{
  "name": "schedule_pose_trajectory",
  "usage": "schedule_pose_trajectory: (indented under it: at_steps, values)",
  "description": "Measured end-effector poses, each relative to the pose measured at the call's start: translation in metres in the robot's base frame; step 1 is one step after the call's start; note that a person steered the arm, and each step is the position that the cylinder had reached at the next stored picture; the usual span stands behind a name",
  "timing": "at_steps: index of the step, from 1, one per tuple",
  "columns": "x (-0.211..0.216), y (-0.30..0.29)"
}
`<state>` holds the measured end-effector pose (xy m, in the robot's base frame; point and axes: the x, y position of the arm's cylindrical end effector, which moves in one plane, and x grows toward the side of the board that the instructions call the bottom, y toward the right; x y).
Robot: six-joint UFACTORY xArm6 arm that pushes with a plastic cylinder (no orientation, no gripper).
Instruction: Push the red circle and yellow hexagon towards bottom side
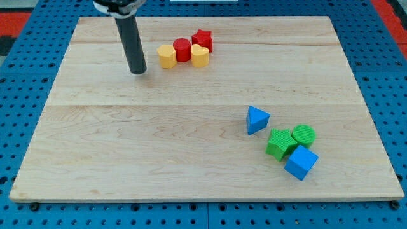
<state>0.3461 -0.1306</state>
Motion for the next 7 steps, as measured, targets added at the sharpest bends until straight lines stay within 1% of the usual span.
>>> schedule_pose_trajectory:
  at_steps: [2,3,4,5,6,7]
  values:
    - [-0.048,0.016]
    - [-0.078,0.086]
    - [-0.081,0.111]
    - [-0.067,0.111]
    - [-0.053,0.125]
    - [-0.049,0.152]
